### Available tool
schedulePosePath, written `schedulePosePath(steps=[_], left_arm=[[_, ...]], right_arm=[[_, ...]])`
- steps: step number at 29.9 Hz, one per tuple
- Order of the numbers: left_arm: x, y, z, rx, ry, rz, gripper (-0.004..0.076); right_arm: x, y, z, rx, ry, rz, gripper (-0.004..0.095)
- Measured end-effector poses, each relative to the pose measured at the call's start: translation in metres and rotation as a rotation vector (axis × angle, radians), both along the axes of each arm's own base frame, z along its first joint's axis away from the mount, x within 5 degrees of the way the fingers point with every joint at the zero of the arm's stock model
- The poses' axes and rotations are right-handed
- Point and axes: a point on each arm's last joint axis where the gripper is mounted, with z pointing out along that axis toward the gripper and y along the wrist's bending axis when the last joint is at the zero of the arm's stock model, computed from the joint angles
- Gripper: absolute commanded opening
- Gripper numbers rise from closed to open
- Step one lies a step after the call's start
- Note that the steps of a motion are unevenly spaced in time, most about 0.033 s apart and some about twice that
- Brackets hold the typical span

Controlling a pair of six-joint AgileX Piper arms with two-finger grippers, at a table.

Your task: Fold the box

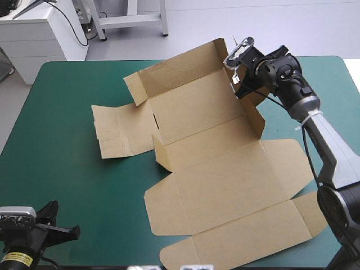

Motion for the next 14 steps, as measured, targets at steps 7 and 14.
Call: schedulePosePath(steps=[7, 14], left_arm=[[0.000, 0.000, 0.000, 0.000, -0.001, 0.000, -0.0008], [0.000, 0.000, 0.000, 0.000, -0.001, 0.000, -0.0008]], right_arm=[[-0.019, 0.024, -0.008, -0.051, -0.017, 0.114, -0.0006], [-0.036, 0.047, -0.007, -0.096, -0.116, 0.253, -0.0006]])
